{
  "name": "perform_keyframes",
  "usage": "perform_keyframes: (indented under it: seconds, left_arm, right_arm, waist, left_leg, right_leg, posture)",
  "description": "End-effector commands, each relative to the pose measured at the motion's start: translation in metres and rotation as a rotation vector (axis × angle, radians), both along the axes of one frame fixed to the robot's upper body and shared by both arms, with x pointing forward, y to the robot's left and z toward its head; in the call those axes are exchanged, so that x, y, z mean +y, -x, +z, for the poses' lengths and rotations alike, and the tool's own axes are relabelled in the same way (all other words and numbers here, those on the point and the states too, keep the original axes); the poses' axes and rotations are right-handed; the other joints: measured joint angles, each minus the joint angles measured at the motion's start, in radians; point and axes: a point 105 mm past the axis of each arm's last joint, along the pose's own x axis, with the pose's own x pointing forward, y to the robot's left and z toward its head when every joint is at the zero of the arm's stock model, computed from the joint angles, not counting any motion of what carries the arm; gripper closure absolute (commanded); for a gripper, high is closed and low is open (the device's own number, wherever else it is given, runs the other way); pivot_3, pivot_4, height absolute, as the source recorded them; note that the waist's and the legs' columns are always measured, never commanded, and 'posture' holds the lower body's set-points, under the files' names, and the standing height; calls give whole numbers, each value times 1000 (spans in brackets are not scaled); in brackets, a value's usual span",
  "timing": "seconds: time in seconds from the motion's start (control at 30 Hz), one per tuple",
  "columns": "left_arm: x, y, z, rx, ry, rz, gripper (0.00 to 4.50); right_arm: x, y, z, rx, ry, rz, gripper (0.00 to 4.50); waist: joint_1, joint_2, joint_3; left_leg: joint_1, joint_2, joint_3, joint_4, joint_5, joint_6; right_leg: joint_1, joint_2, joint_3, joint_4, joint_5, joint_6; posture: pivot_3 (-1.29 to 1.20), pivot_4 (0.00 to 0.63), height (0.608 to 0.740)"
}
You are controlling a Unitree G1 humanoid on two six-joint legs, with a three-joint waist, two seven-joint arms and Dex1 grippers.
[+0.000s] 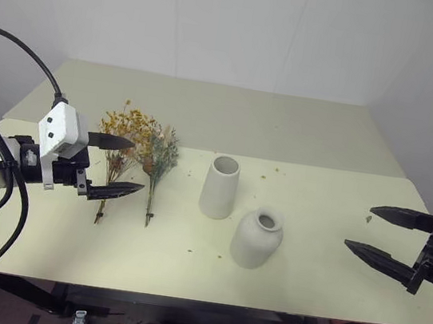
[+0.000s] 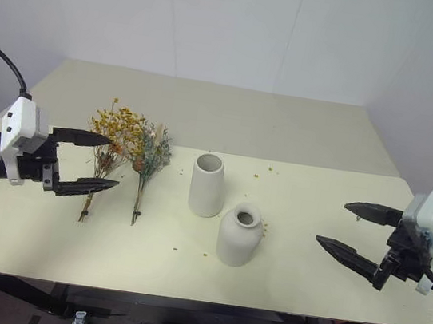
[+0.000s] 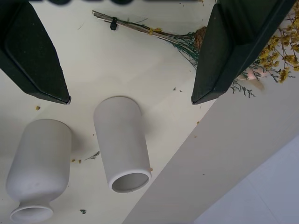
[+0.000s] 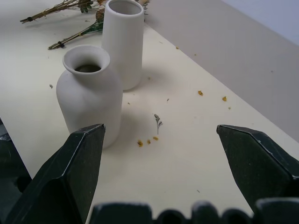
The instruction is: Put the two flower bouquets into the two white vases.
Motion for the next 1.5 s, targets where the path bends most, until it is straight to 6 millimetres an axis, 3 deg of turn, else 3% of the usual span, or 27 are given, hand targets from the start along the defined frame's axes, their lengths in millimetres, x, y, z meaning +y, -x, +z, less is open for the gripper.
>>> perform_keyframes:
  seconds: [0.03, 0.23, 0.5, 0.6, 0.73, 0.87, 0.97, 1.07, 1.27, 1.37, 1.5]
  left_arm:
    - [4, 3, 17, -52, -26, -1, 0]
    - [9, 11, 26, -36, -31, 7, 0]
    - [12, 22, 19, 1, 0, 64, 0]
    - [15, 11, 20, 1, 64, 201, 0]
    - [14, -3, 10, -10, -46, 452, 0]
    - [4, -17, 10, -11, -8, 611, 0]
    - [-7, -30, 8, 92, 75, 684, 0]
    - [-4, -59, -4, 285, 153, 850, 0]
    - [-25, -79, -23, 454, 163, 868, 0]
    - [-34, -79, -30, 541, 156, 842, 0]
    - [-30, -81, -43, 625, 132, 923, 0]
  right_arm:
    - [7, 3, 10, -58, -10, 22, 17]
    - [11, 1, 10, -49, -11, 56, 17]
    - [14, -3, 13, -40, 15, 108, 17]
    - [20, -5, 16, -56, 14, 125, 17]
    - [38, -13, 24, -69, 54, 172, 17]
    - [48, -22, 30, -45, 139, 204, 17]
    - [56, -27, 43, -45, 182, 240, 17]
    - [65, -36, 61, -60, 186, 251, 17]
    - [88, -51, 79, -119, 226, 320, 17]
    - [100, -54, 89, -126, 222, 377, 17]
    - [111, -58, 92, -121, 243, 442, 17]
  waist:
    - [0, 0, 0]
    - [-1, 0, 0]
    - [0, 0, 0]
    - [3, 0, 0]
    - [-2, 0, 0]
    - [-2, 0, 0]
    - [2, 0, 0]
    - [2, -1, 0]
    - [-19, -1, 0]
    - [-16, -1, 0]
    - [-8, -1, 0]
  left_leg:
    - [0, 0, 0, 0, 0, 0]
    - [0, 0, 0, 0, 0, 0]
    - [0, 0, 0, 0, 0, 0]
    - [0, 0, 0, 0, 0, 0]
    - [0, 0, 0, 0, 0, 0]
    - [0, 0, -1, 0, 0, 0]
    - [0, -1, -2, 0, 0, 0]
    - [0, -2, -3, 1, 0, 0]
    - [-3, -2, -4, 0, 0, 0]
    - [-7, -3, -4, 0, 0, 0]
    - [-10, -4, -4, 0, 0, 0]
  right_leg:
    - [0, 0, 0, 0, 0, 0]
    - [0, 0, 0, 0, 0, 0]
    - [0, 0, 0, 0, 0, -1]
    - [0, 0, 0, 0, 0, 0]
    - [0, 0, 0, 0, 2, 3]
    - [0, 0, 0, 1, 3, 6]
    - [0, 0, -1, 1, 4, 7]
    - [1, 0, -2, 1, 4, 8]
    - [-3, -1, 0, 0, 5, 8]
    - [-8, -1, 1, 2, 9, 2]
    - [-13, -2, 1, 4, 10, 0]
  posture:
    - [0, 150, 740]
    - [0, 150, 740]
    - [0, 150, 740]
    - [0, 150, 740]
    - [0, 150, 740]
    - [0, 150, 740]
    - [0, 150, 740]
    - [0, 150, 740]
    - [0, 150, 740]
    - [0, 150, 740]
    - [0, 150, 740]
